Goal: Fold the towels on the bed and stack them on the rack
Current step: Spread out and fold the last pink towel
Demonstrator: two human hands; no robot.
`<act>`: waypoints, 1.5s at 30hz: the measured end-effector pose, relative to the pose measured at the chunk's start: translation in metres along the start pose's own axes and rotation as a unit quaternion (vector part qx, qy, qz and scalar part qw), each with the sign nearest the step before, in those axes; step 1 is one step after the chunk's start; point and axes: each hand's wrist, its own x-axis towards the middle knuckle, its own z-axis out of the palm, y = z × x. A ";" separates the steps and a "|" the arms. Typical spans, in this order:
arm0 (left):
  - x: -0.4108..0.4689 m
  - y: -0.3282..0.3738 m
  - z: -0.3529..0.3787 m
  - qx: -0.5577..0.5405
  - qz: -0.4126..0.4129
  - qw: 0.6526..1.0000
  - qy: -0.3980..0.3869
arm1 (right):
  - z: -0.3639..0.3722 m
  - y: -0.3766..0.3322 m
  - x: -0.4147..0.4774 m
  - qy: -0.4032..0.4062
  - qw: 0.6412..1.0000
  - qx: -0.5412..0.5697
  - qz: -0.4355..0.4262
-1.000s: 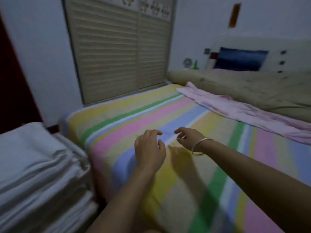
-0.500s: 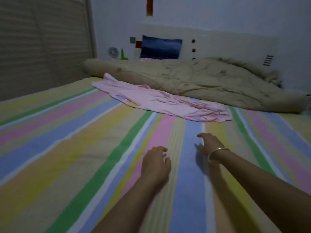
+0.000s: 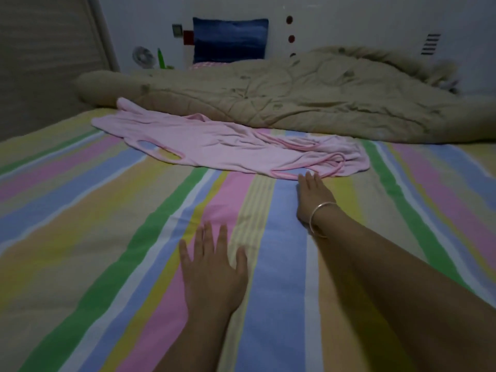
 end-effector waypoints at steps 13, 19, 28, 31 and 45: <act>0.014 -0.014 -0.015 -0.059 0.006 0.985 -0.164 | -0.023 -0.029 -0.036 0.119 0.991 -0.002 -0.055; -0.004 -0.033 -0.043 -0.116 0.028 0.967 -0.226 | -0.044 -0.049 -0.152 0.114 0.980 0.102 -0.123; -0.057 -0.004 -0.094 -0.054 0.213 0.975 -0.013 | -0.147 0.001 -0.305 -0.128 0.932 0.314 -0.129; -0.076 0.009 -0.121 -0.076 0.220 0.972 -0.040 | -0.158 0.024 -0.331 -0.305 0.879 0.350 -0.105; -0.162 -0.012 -0.193 0.002 -0.014 0.888 -0.459 | -0.129 0.037 -0.365 -0.297 0.845 0.441 -0.060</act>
